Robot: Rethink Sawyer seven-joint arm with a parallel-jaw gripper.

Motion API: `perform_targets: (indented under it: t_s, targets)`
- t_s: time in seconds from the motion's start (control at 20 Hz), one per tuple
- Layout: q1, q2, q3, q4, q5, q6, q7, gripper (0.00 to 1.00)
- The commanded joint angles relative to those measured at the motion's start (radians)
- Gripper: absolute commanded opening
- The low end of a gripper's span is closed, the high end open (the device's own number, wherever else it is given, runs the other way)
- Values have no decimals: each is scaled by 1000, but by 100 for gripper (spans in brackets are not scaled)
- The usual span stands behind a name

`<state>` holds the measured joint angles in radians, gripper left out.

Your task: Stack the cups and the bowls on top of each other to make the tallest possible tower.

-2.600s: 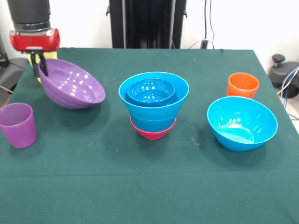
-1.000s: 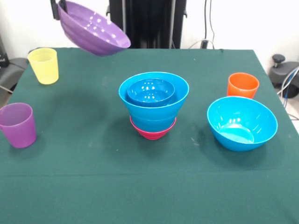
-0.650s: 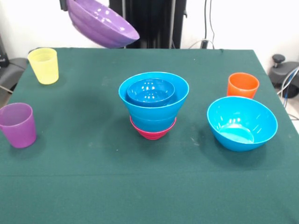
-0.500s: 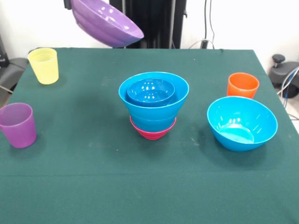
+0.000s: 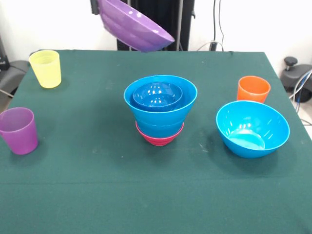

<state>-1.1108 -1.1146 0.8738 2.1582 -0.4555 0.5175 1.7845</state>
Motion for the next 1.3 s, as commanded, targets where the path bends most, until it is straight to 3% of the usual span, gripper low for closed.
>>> perform_targets:
  t_s: [0.05,0.3,0.95,1.3]
  targets:
    - [126,95,-90,14,-60,-112,124,0]
    - [168,112,-129,-5,-45,-135,119,0]
    - [158,82,-104,-21,28,-95,62,0]
    - [198,131,-140,-71,-5,-111,78,0]
